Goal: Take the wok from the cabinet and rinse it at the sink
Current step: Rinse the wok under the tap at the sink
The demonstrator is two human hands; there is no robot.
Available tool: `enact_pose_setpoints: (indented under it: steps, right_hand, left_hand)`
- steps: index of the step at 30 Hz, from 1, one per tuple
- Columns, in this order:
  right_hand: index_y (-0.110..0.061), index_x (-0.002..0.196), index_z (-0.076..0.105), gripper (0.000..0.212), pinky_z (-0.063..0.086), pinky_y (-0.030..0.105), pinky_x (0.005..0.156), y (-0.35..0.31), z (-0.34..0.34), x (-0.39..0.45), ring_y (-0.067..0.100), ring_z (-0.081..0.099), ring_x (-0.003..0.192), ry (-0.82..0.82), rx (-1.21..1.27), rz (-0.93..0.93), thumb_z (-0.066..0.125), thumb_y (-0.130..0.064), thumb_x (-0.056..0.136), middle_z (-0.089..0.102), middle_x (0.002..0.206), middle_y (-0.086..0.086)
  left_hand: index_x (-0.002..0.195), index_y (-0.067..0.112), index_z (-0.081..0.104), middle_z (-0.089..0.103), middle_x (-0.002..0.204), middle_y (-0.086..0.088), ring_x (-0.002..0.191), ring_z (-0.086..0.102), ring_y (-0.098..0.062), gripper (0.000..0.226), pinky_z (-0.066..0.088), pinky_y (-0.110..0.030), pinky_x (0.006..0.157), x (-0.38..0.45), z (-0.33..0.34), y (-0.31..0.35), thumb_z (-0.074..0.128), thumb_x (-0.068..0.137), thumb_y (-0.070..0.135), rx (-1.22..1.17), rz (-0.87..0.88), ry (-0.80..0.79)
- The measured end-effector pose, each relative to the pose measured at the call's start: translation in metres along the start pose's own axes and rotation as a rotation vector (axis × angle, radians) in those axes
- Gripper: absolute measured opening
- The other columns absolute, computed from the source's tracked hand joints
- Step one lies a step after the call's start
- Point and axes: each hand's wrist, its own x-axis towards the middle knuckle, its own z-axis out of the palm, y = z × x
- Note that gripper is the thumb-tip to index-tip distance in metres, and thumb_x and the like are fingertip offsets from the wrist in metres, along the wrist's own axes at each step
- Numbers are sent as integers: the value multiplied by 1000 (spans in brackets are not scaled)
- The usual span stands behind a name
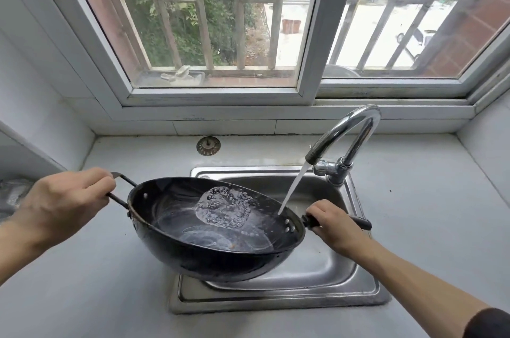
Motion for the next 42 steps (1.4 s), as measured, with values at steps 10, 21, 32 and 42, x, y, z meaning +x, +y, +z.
enact_pose_setpoints:
  steps: [10, 21, 32, 42]
  right_hand:
    - [-14, 87, 60, 23, 50, 32, 68, 27, -30, -38, 19, 54, 80, -35, -33, 41, 75, -8, 72, 59, 88, -1]
    - [-16, 88, 59, 21, 49, 31, 66, 53, -77, -96, 18, 53, 80, -46, -106, 113, 75, -9, 75, 57, 87, -4]
    - [-17, 86, 61, 35, 51, 33, 60, 71, -130, -140, 20, 56, 73, -23, -276, 142, 83, -4, 62, 58, 83, -5]
    - [-23, 81, 56, 37, 45, 28, 59, 75, -156, -162, 18, 50, 70, -12, -343, 168, 81, -3, 62, 53, 80, -9]
  left_hand:
    - [69, 10, 56, 65, 76, -5, 52, 57, -31, 18, 47, -40, 44, 22, 16, 40, 45, 83, 9, -51, 6, -23]
    - [64, 8, 53, 58, 68, -6, 44, 45, -30, 26, 34, -32, 39, 56, 37, 96, 34, 82, 6, -95, 65, -28]
    - [68, 13, 53, 52, 67, -4, 46, 45, -27, 14, 30, -29, 41, 80, 73, 147, 44, 75, 6, -198, 82, -72]
    - [68, 13, 56, 56, 71, -4, 56, 50, -26, 16, 34, -29, 44, 103, 109, 172, 59, 65, -3, -229, 96, -60]
